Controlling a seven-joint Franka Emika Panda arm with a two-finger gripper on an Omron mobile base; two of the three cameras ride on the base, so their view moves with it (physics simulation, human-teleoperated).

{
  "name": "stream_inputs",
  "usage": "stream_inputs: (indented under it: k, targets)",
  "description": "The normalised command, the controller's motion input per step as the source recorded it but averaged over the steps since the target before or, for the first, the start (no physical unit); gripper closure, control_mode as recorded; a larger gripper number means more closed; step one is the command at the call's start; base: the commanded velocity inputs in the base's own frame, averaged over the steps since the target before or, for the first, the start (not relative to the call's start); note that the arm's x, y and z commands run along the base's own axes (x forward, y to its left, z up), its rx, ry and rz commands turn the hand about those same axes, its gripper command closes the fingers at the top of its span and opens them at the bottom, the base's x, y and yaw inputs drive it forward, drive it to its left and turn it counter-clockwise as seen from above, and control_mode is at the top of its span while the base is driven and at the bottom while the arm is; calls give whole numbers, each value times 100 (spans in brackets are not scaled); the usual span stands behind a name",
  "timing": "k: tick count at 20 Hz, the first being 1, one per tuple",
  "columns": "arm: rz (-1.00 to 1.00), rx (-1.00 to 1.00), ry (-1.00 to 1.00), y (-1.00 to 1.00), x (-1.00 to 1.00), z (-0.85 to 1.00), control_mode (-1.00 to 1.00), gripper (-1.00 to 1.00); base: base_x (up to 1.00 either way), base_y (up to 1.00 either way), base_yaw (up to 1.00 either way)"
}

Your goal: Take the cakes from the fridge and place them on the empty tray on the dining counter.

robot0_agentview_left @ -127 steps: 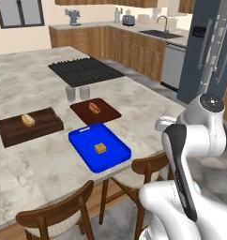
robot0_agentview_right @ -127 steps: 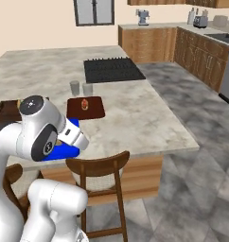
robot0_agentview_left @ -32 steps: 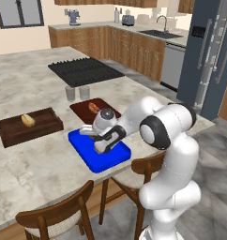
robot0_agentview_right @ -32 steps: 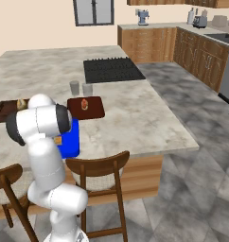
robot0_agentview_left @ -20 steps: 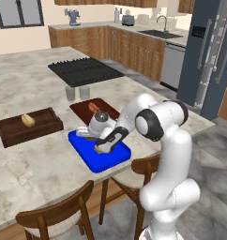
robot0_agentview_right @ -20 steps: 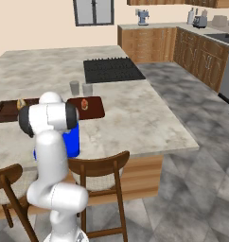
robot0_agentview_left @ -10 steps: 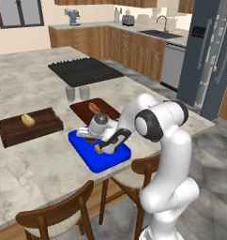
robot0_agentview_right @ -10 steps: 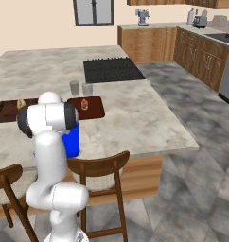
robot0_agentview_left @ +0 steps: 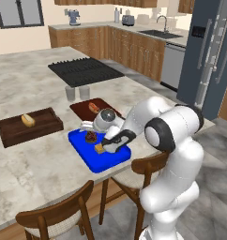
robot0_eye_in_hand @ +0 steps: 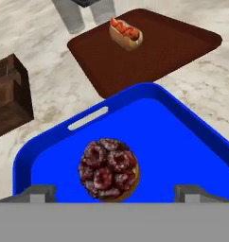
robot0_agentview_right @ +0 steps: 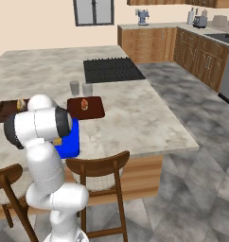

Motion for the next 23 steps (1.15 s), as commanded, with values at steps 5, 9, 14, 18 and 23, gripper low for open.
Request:
stream_inputs:
  k: [5,9,14,18,23]
  targets:
    - [0,0,0,-17,-27,100,-100,-100,0,0,0]
    - [0,0,-1,-46,-87,100,-100,-100,0,0,0]
    - [0,0,-1,-65,-100,100,-100,-100,0,0,0]
    - [8,-1,1,-44,-100,100,-100,-100,0,0,0]
    - [16,-8,2,-8,-100,98,-100,-100,0,0,0]
